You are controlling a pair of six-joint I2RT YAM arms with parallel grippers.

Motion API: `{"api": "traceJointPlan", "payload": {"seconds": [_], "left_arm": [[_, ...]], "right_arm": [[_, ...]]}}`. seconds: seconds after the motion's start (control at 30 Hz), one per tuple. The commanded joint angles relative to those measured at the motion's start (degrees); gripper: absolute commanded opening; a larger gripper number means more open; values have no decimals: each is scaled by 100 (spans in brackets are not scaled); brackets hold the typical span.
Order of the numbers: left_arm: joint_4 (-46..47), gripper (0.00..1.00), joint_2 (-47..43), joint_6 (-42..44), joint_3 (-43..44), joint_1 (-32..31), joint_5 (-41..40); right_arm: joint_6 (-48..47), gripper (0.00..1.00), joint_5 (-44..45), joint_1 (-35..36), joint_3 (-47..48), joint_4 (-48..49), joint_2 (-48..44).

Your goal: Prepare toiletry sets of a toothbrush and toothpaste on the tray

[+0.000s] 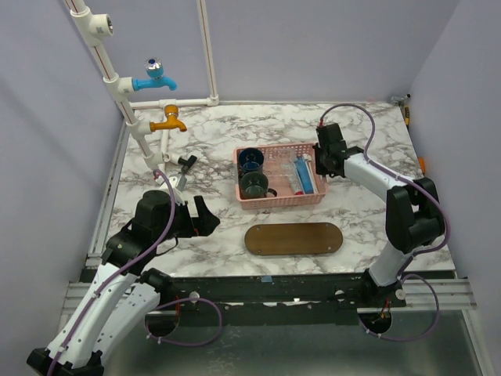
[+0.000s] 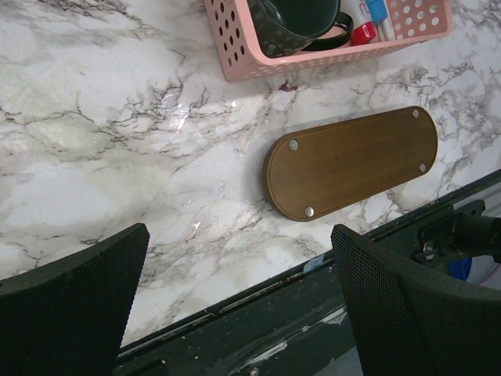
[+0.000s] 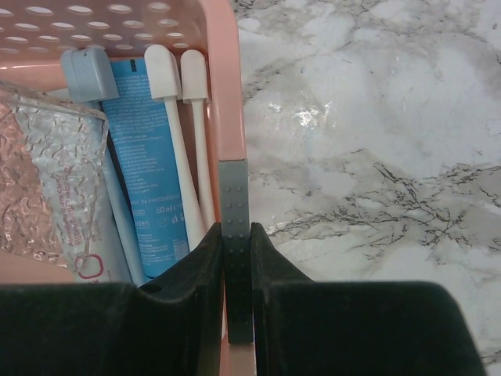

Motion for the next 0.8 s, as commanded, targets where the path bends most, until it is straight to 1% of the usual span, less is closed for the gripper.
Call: {"api": "traceJointPlan", "payload": {"seconds": [0.0,0.07,0.3,0.33,0.47,0.53,0.77], "left_arm": [[93,99,-96,42,-55,-26,95],[101,99,-99,42,-64,-28,109],[100,99,-80,56,-55,-27,145],[108,99,-89,56,-55,-28,146],[117,99,-98,64,-64,-24,172],[117,99,-99,64,-64,-28,178],[127,99,-137,73,-64,-28,189]], "right_arm": [[-34,0,461,-186,-10,259,-129],[-33,1,429,-186,-23,276,-138],[27,20,347,-191,249,130,-231],[31,25,344,-187,333,62,-243],[5,52,260,-186,609,-211,-205],[19,56,256,-186,727,-343,-154],[82,57,59,-178,1059,-690,-257]]}}
